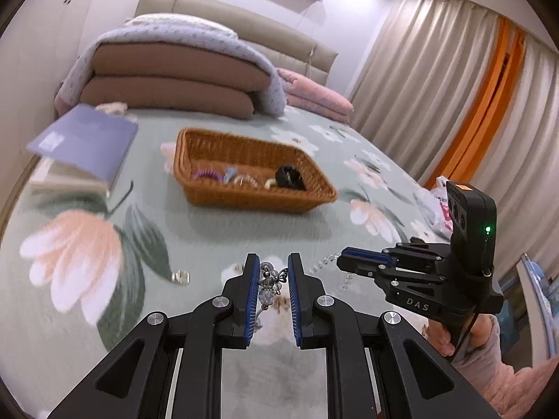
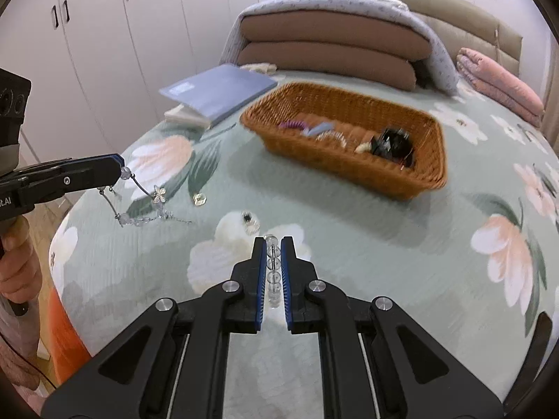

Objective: Organize jewelry
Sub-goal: 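Carry both bracelets into the basket and open both tools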

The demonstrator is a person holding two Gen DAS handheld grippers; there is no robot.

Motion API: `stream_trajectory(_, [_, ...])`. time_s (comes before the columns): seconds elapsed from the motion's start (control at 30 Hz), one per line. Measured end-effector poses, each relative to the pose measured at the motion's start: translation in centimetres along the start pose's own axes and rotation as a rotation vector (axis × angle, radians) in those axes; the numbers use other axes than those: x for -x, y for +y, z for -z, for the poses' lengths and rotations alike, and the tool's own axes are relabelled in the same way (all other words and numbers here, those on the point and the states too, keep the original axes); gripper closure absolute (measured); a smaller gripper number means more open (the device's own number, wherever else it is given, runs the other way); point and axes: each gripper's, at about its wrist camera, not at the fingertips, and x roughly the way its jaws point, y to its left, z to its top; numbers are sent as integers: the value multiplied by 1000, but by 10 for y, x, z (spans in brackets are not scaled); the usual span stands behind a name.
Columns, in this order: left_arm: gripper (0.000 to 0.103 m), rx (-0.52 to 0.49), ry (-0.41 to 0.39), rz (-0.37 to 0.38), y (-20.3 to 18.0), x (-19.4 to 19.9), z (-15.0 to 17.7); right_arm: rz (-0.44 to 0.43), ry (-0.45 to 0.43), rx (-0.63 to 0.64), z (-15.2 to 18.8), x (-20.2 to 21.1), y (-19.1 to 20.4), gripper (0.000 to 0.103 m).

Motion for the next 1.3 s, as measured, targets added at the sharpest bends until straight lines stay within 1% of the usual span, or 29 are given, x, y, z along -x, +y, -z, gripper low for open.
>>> stream_trajectory(0.2, [87,-40,-35,-4,1,-13,-43,41,-71,-4,-43,11,-15,96])
stream_trajectory(0.37, [87,-62,-48,3,1,-39,-84,87,-84,-25,-83,2,-37,96])
stream_trajectory(0.47, [87,-70,-44,3,0,-60,-103,105,-87,-44,-104,-11,-51,96])
stream_trajectory(0.53, [87,-56,-33,7,3,-76,-113,107,-87,-69,-120,-24,-63,96])
stream_trajectory(0.67, [87,-20,-7,-3,17,-117,-129,107,-72,-117,-140,-56,-85,96])
stream_trajectory(0.83, [87,6,35,-26,33,-161,-137,82,-29,-151,-153,-99,-102,95])
stream_trajectory(0.87, [87,0,37,-40,34,-167,-137,75,-24,-158,-155,-107,-105,95])
stream_trajectory(0.9, [87,-27,29,-80,33,-173,-136,70,-20,-164,-155,-113,-106,95])
stream_trajectory(0.93, [87,-45,30,-104,32,-178,-135,67,-14,-177,-156,-119,-110,95])
stream_trajectory(0.97, [86,-54,41,-112,32,-185,-133,64,-11,-193,-156,-124,-114,95])
stream_trajectory(1.07, [86,-51,57,-111,35,-194,-128,56,-12,-222,-154,-131,-121,95])
stream_trajectory(1.2, [85,-31,56,-103,42,-200,-128,86,-18,-244,-148,-127,-130,95])
stream_trajectory(1.27, [85,-18,61,-97,44,-202,-129,75,-18,-259,-146,-126,-132,95])
stream_trajectory(1.3, [82,-13,63,-86,44,-202,-129,65,-24,-265,-144,-123,-133,94])
